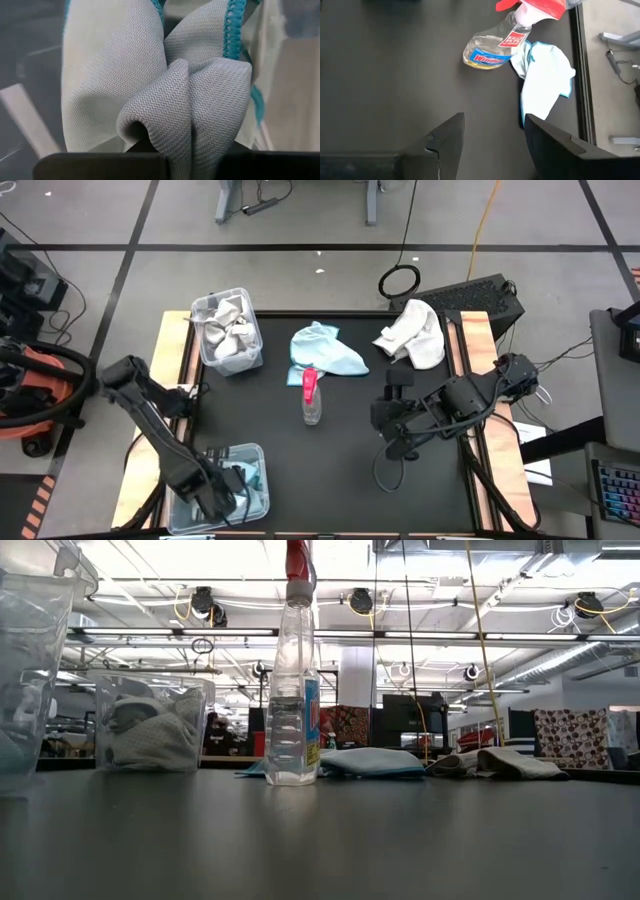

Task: Sort microfiber towel by color & place in baskets
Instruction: Put the blue towel into the bottom transparent bin

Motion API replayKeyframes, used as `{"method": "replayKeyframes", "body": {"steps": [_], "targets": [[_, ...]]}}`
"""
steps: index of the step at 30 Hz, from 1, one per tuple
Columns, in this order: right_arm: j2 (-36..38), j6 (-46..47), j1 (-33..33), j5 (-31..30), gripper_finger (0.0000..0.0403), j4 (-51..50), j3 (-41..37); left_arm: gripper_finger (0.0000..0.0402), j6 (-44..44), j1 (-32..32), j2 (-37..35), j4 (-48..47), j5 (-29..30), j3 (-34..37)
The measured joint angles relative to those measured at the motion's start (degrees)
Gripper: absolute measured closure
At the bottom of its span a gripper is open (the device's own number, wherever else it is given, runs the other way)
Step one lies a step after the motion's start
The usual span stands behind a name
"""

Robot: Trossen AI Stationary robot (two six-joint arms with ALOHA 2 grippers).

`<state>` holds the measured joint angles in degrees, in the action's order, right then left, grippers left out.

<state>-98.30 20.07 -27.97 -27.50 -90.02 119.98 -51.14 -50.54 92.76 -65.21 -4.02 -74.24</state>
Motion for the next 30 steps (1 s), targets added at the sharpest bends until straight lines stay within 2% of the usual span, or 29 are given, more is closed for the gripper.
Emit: {"method": "replayKeyframes", "body": {"steps": [5, 8, 16, 20, 23, 30], "targets": [[0.00, -1.35, 0.24, -0.99, 0.0205, 0.01, 0.00, 0.0362, -1.11, -0.13, 3.70, 0.35, -0.50, 0.00], [0.00, -1.64, 0.56, -1.03, 0.0205, 0.00, 0.00, 0.0347, -1.13, -0.32, 4.89, 0.28, -0.51, 0.00], [-0.01, -1.90, 0.56, -1.29, 0.0205, 0.00, 0.00, 0.0244, -2.57, -0.61, 5.41, 0.34, -0.49, 0.00], [-0.02, -1.90, 0.55, -2.68, 0.0205, 0.00, 0.00, 0.0194, -2.59, -0.61, 4.26, -0.09, -1.97, -0.43], [-0.02, -2.32, 0.86, -2.81, 0.0205, 0.00, 0.00, 0.0173, -2.59, -0.61, 2.35, -0.17, -2.18, -1.75], [-0.04, -3.53, 2.60, -2.81, 0.0205, 0.00, 0.00, 0.0164, -4.12, -0.61, -3.43, -1.42, -1.96, -4.79]]}}
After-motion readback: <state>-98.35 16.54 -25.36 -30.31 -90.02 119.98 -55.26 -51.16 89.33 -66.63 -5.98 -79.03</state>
